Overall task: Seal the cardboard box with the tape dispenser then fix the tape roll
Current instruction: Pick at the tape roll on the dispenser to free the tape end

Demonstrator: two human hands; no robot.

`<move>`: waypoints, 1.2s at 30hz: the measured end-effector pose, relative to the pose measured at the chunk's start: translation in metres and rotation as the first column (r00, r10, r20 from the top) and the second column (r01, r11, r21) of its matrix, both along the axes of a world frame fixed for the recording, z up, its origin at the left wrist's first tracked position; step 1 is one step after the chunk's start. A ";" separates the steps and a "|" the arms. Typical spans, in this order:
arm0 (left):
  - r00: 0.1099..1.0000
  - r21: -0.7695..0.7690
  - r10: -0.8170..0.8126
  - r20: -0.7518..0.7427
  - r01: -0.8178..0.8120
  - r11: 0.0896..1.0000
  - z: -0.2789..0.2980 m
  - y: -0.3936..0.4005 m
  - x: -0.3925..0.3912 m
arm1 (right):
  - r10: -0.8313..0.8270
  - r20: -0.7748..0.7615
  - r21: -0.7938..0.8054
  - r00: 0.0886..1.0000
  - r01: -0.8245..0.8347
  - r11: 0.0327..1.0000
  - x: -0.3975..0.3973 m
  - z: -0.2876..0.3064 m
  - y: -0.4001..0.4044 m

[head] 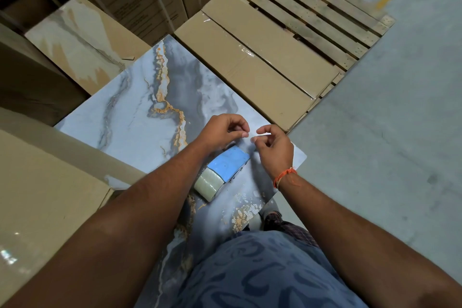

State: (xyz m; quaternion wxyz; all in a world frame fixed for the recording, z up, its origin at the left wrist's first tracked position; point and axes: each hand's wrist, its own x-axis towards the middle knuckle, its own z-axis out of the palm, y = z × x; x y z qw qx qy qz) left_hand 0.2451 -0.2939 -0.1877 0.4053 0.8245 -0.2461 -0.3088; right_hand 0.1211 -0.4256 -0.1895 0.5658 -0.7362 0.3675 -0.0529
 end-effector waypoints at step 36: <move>0.966 0.639 0.145 0.215 -0.252 0.727 0.048 0.025 -0.092 | 0.373 0.011 0.089 0.928 -0.372 0.924 0.008 -0.001 0.000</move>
